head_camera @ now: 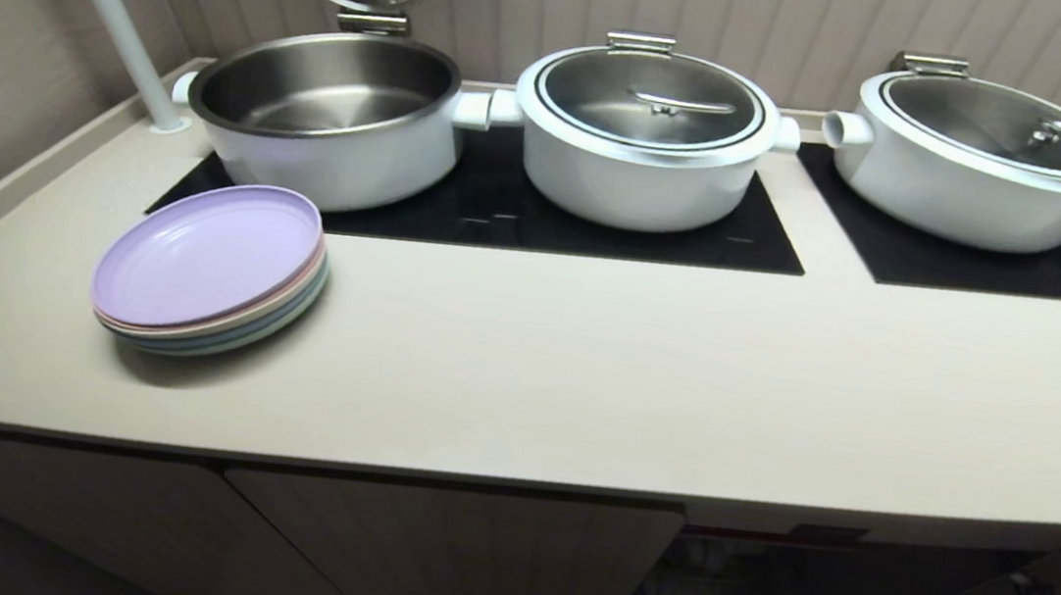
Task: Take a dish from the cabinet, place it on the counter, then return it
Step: Put it back into the cabinet
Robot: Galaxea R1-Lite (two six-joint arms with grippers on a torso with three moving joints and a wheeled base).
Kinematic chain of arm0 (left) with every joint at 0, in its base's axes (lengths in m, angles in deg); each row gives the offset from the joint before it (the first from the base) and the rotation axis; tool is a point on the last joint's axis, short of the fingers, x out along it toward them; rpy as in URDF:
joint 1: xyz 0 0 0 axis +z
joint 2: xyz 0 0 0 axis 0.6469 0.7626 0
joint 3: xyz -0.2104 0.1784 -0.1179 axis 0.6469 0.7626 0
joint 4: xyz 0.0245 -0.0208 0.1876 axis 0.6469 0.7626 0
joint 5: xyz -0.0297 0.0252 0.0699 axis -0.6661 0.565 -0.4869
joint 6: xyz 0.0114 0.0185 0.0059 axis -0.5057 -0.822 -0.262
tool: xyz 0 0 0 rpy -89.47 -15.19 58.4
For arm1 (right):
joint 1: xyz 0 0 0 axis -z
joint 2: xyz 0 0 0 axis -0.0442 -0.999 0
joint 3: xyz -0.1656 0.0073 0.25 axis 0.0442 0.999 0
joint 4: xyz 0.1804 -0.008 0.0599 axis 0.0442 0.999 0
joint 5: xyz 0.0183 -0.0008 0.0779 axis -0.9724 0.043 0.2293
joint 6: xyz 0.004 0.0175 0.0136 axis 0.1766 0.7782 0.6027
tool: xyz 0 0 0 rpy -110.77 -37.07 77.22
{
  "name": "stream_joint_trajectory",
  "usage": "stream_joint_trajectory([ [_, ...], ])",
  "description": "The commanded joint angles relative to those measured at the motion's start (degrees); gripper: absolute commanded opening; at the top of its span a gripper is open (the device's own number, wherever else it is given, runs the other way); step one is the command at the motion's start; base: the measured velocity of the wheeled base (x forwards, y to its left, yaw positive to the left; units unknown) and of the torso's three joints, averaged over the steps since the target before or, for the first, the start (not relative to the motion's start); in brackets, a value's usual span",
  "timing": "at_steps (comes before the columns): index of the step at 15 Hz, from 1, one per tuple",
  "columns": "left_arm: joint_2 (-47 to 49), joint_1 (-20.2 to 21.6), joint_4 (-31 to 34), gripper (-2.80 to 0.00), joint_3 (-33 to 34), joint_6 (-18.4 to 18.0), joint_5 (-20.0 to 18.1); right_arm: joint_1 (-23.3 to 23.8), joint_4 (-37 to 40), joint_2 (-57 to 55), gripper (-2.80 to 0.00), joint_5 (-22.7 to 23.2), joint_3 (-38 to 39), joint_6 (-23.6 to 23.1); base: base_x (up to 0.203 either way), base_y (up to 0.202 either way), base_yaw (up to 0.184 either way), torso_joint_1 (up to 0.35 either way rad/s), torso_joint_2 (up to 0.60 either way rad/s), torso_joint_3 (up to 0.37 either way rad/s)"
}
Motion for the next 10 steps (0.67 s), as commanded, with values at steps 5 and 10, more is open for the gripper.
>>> stream_joint_trajectory([
  [5,0.0,0.0,0.0,-2.80,0.0,0.0,0.0,0.0,0.1,-0.2,-2.80,0.0,0.0,0.0,0.000,0.000,0.000,-0.153,0.35,0.185],
  [10,0.0,0.0,0.0,-2.80,0.0,0.0,0.0,0.0,0.1,-0.1,-2.80,-0.1,-0.1,-0.1,0.000,0.000,0.000,-0.213,0.46,0.245],
])
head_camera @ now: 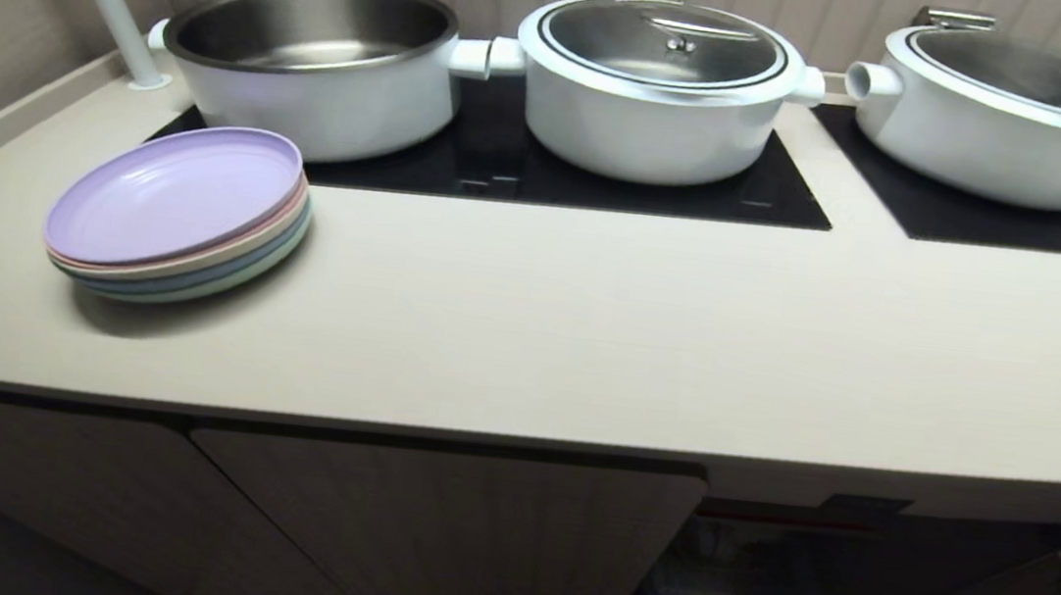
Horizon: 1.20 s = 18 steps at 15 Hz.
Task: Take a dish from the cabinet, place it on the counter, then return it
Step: Put it back into the cabinet
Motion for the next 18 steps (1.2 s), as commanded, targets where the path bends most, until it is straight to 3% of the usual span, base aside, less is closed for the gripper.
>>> stream_joint_trajectory([
  [1,0.0,0.0,0.0,-2.80,0.0,0.0,0.0,0.0,0.1,0.0,-2.80,0.1,0.0,0.2,0.000,0.000,0.000,-0.259,0.54,0.301],
  [18,0.0,0.0,0.0,-2.80,0.0,0.0,0.0,0.0,0.1,-0.1,-2.80,0.2,0.1,0.7,0.000,0.000,0.000,-0.218,0.51,0.287],
])
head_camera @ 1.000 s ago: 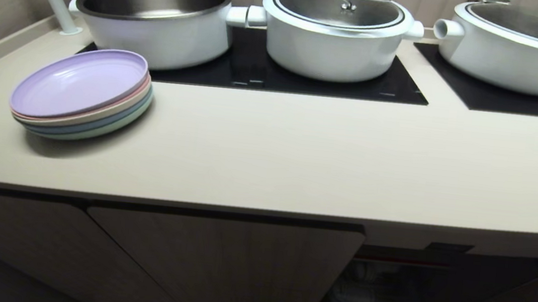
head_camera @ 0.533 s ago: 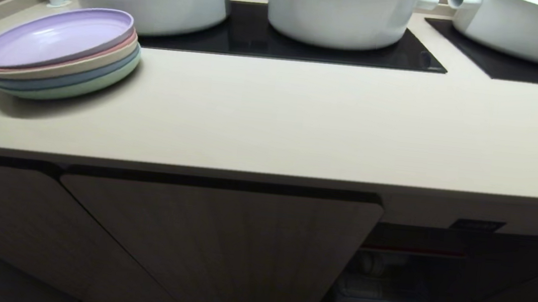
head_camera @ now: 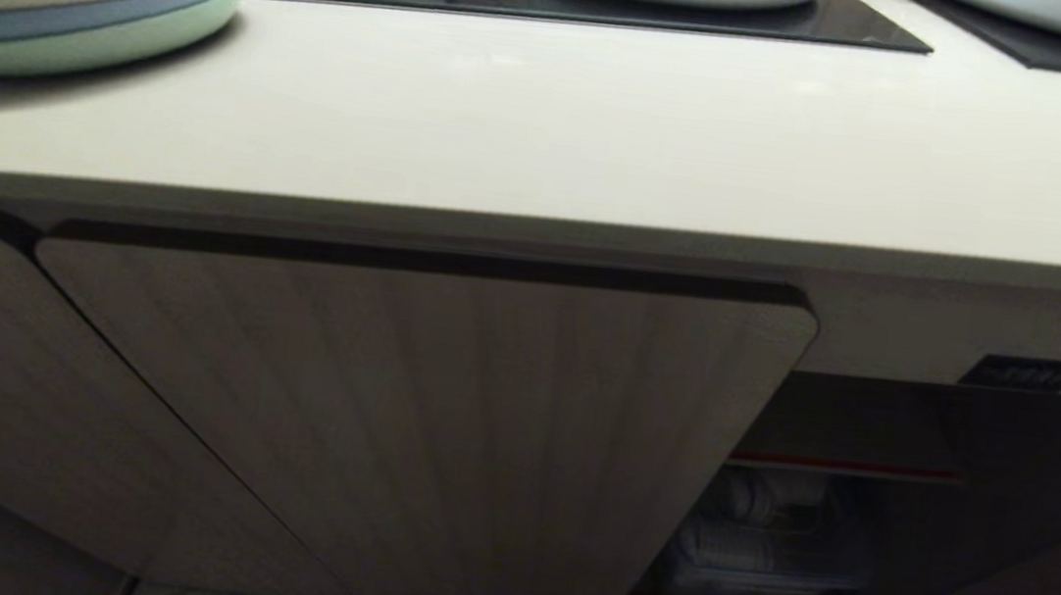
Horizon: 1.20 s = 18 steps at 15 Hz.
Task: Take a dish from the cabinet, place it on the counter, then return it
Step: Put it back into the cabinet
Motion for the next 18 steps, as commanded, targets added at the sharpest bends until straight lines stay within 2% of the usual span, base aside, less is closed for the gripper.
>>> stream_joint_trajectory([
  [1,0.0,0.0,0.0,-2.80,0.0,0.0,0.0,0.0,0.1,-0.1,-2.80,0.1,0.0,0.1,0.000,0.000,0.000,-0.179,0.46,0.286],
  [10,0.0,0.0,0.0,-2.80,0.0,0.0,0.0,0.0,0.1,-0.2,-2.80,0.1,0.0,0.2,0.000,0.000,0.000,-0.136,0.43,0.288],
  [18,0.0,0.0,0.0,-2.80,0.0,0.0,0.0,0.0,0.1,-0.2,-2.80,0.0,0.0,0.1,0.000,0.000,0.000,-0.007,0.04,0.026],
])
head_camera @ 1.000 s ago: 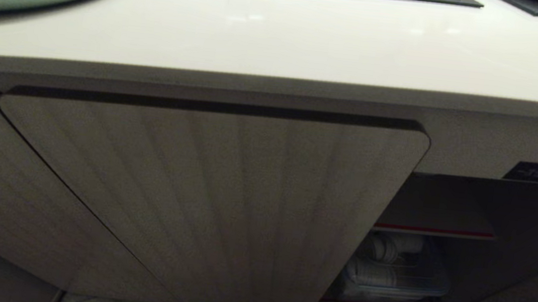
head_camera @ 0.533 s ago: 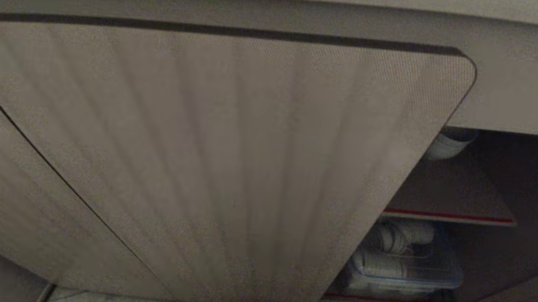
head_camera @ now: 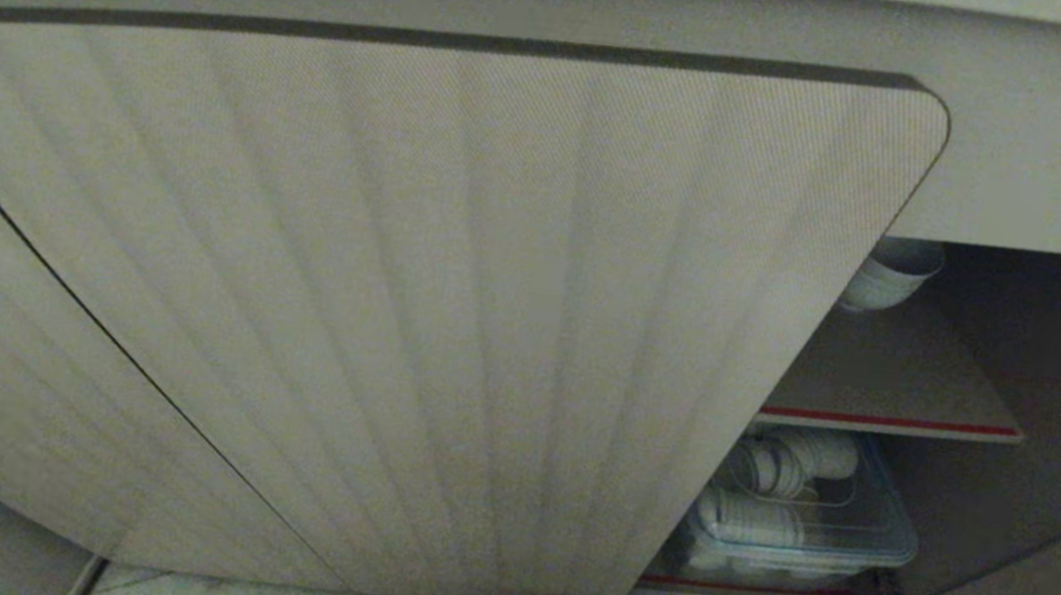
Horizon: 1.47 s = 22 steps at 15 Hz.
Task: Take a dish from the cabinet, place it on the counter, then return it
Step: Put it back into the cabinet
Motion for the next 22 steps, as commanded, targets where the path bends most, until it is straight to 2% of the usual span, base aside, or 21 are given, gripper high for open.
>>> stream_joint_trajectory([
  [1,0.0,0.0,0.0,-2.80,0.0,0.0,0.0,0.0,0.1,-0.1,-2.80,0.1,0.0,-0.2,0.000,0.000,0.000,0.000,0.00,0.000],
  [20,0.0,0.0,0.0,-2.80,0.0,0.0,0.0,0.4,0.6,0.0,-2.80,-2.1,0.1,-0.7,0.000,0.000,0.000,0.000,0.00,0.000],
  [22,0.0,0.0,0.0,-2.80,0.0,0.0,0.0,0.4,1.0,-0.2,-2.80,-2.0,-0.3,-1.9,0.000,0.000,0.000,0.000,0.00,0.000],
])
